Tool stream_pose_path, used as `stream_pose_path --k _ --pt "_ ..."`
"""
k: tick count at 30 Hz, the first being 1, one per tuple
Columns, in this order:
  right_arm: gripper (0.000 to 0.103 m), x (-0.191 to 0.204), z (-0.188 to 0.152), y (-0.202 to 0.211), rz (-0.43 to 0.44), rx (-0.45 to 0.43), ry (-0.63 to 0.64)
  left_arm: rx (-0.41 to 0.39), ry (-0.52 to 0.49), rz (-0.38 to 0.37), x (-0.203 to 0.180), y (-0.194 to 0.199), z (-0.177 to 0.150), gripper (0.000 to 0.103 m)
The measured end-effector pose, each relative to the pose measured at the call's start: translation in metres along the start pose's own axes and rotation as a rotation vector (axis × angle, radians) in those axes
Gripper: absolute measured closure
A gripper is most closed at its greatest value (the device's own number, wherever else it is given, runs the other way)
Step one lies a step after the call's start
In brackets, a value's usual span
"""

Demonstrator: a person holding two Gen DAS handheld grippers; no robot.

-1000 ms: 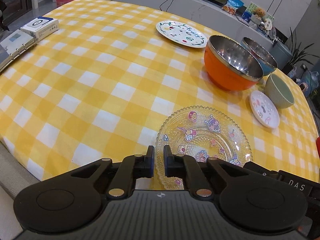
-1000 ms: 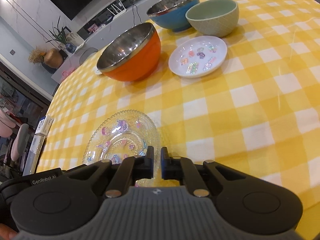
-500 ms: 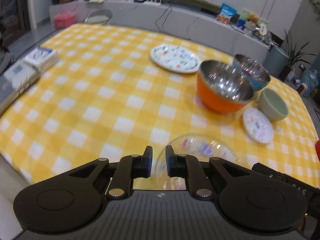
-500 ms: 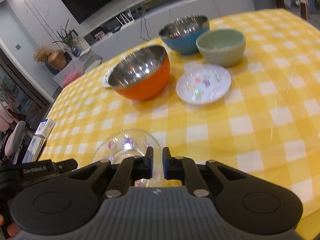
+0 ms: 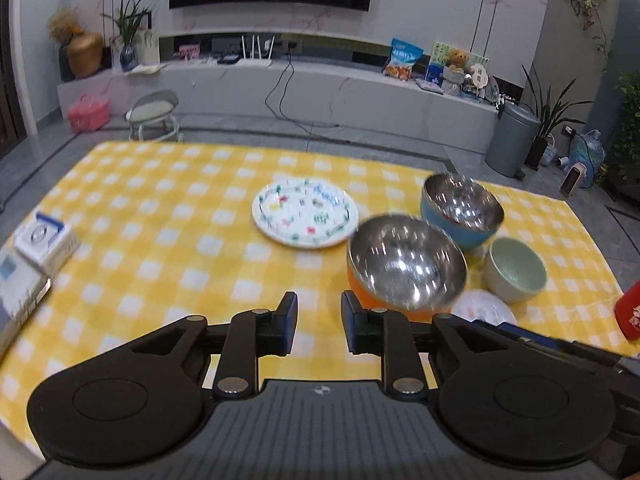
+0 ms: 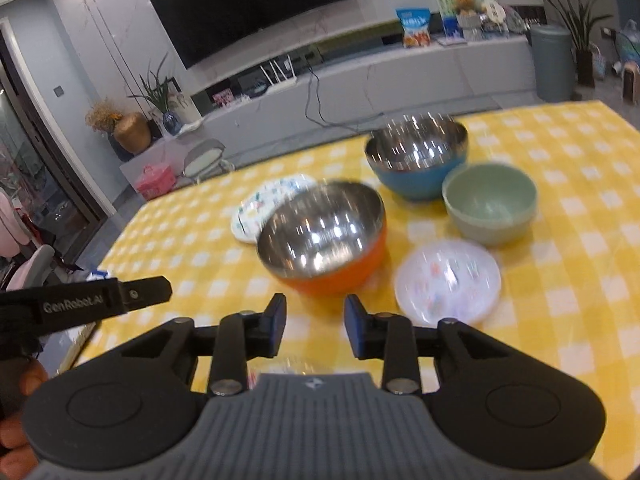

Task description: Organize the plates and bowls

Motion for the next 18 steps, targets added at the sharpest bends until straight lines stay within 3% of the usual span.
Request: stream_pose_path --k 6,11,18 --pt "0.059 0.008 0.038 -0.022 0.03 0.0 0.038 0.005 -0.031 -0.016 0.007 -0.025 0.03 0.064" --pt "0.053 0.007 0.076 -0.05 0.045 0.039 0.065 0.071 0.011 -0.102 0.019 -0.055 0.055 0.058" --pt "0.054 0.002 0.127 -0.114 0.074 0.151 0.018 0.113 0.029 -0.115 0.038 -0.115 0.09 0.058"
Point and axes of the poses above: each gripper's, at about its wrist camera, not at the fingertips, and y roughly against the way its jaws point, x to its left, z to its top, the point moved 4 cm from there along -y, roughly the way its jaws point, and after that the axes turned 2 degrees about y, right-handed, at the moved point
